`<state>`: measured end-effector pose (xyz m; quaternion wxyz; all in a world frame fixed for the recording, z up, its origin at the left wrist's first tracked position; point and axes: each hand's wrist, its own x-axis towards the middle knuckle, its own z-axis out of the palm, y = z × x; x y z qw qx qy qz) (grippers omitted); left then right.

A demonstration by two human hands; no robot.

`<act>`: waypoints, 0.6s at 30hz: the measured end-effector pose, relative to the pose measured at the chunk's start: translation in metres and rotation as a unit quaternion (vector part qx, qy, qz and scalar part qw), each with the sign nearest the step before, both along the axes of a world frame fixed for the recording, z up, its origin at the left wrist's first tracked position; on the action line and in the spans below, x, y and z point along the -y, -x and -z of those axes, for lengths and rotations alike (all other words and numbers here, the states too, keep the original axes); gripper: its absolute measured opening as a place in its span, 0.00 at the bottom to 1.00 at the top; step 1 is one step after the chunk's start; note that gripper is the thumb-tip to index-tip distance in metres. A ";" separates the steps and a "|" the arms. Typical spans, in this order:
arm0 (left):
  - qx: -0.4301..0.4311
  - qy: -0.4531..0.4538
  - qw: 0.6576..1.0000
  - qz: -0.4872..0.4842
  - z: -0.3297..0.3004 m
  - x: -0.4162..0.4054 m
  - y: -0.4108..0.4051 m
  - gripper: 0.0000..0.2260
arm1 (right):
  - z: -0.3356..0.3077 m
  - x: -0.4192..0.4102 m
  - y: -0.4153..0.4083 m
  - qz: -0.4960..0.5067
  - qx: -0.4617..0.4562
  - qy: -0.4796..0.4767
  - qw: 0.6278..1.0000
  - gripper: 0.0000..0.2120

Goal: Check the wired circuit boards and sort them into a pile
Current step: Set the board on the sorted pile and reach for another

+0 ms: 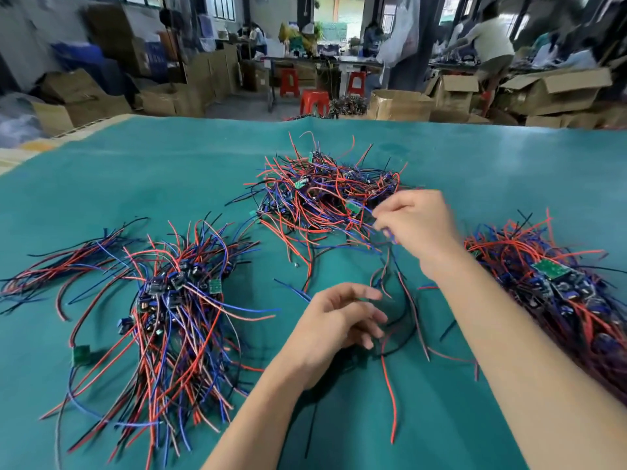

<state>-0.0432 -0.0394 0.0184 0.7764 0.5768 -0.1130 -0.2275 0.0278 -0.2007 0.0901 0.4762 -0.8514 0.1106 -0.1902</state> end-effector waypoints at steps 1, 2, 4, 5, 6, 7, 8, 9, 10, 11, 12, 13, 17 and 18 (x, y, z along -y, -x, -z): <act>-0.017 0.020 1.000 -0.013 0.000 0.000 -0.001 0.10 | 0.000 0.005 0.019 -0.006 0.012 -0.036 0.999 0.09; -0.032 0.040 0.998 -0.023 0.000 0.001 -0.001 0.10 | 0.002 0.007 0.039 -0.013 0.021 -0.045 0.999 0.10; -0.047 0.076 0.995 -0.037 0.000 0.002 -0.002 0.10 | 0.011 0.002 0.077 -0.041 0.032 -0.004 0.999 0.12; -0.049 0.089 0.994 -0.039 -0.001 0.002 -0.002 0.11 | 0.018 -0.004 0.093 -0.061 0.031 0.018 0.997 0.11; -0.049 0.095 0.994 -0.037 -0.001 0.002 -0.002 0.11 | 0.025 -0.011 0.105 -0.081 0.023 0.030 0.996 0.10; -0.045 0.090 0.994 -0.033 -0.001 0.003 -0.001 0.11 | 0.033 -0.017 0.113 -0.098 0.012 0.033 0.995 0.07; -0.036 0.075 0.996 -0.029 -0.001 0.003 0.000 0.10 | 0.039 -0.021 0.117 -0.113 -0.001 0.028 0.993 0.05; -0.026 0.057 0.998 -0.028 0.000 0.003 0.000 0.10 | 0.044 -0.024 0.118 -0.129 -0.012 0.019 0.991 0.05; -0.016 0.043 0.999 -0.029 0.001 0.003 0.001 0.09 | 0.047 -0.025 0.118 -0.143 -0.019 0.013 0.989 0.07; -0.011 0.036 0.999 -0.032 0.002 0.002 0.001 0.08 | 0.049 -0.024 0.117 -0.157 -0.022 0.010 0.987 0.08; -0.009 0.035 0.999 -0.034 0.002 0.002 0.001 0.07 | 0.049 -0.022 0.117 -0.173 -0.022 0.005 0.985 0.08; -0.007 0.038 0.999 -0.035 0.003 0.001 0.001 0.06 | 0.048 -0.020 0.117 -0.189 -0.023 -0.003 0.982 0.07; -0.006 0.059 0.997 -0.041 0.005 0.000 -0.001 0.05 | 0.046 -0.007 0.116 -0.136 -0.019 0.000 0.991 0.08; -0.006 0.059 0.997 -0.045 0.005 0.000 -0.001 0.04 | 0.047 -0.002 0.113 -0.100 -0.015 0.010 0.995 0.10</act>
